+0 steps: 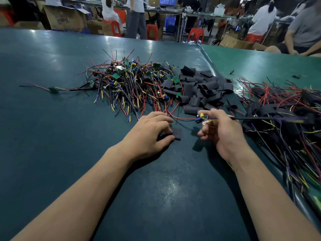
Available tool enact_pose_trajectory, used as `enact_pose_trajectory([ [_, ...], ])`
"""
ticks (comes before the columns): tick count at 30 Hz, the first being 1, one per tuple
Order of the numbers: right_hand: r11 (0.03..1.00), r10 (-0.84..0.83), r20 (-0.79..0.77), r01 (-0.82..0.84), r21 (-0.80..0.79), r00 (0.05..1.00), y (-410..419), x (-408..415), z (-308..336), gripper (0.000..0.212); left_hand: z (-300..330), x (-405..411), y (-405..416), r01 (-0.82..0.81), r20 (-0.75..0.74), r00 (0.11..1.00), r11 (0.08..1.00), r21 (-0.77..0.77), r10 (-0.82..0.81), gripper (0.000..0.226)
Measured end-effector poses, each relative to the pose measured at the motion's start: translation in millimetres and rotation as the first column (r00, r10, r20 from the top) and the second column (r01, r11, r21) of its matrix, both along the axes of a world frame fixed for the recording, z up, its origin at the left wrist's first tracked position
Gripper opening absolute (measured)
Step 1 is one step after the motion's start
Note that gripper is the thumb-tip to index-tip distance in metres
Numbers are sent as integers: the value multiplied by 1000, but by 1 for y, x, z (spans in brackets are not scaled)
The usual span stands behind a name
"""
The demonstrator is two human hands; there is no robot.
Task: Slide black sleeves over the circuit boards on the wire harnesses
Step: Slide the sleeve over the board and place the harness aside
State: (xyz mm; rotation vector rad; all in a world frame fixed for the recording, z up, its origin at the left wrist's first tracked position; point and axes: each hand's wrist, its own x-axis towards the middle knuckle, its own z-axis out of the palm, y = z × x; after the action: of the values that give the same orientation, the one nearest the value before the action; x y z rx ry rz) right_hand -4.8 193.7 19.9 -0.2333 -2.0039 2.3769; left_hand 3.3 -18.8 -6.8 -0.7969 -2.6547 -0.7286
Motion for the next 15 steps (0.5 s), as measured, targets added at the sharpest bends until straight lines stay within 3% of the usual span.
enact_pose_trajectory([
  [4, 974, -35, -160, 70, 217, 987, -1, 3, -2, 14, 0, 0, 1, 0, 29, 1000, 1000, 2, 0, 13],
  [7, 957, -58, -163, 101, 271, 985, 1, 2, -5, 9, 4, 2, 3, -37, -70, 997, 999, 7, 38, 24],
  [11, 902, -72, -157, 131, 411, 985, 4, -2, -13, 26, 6, 6, 7, -104, -194, 976, 995, 2, 102, 39],
  [15, 792, -19, -208, 142, 593, 978, 9, -4, -20, 31, 9, 8, 4, -163, -190, 958, 954, 251, 213, 33],
])
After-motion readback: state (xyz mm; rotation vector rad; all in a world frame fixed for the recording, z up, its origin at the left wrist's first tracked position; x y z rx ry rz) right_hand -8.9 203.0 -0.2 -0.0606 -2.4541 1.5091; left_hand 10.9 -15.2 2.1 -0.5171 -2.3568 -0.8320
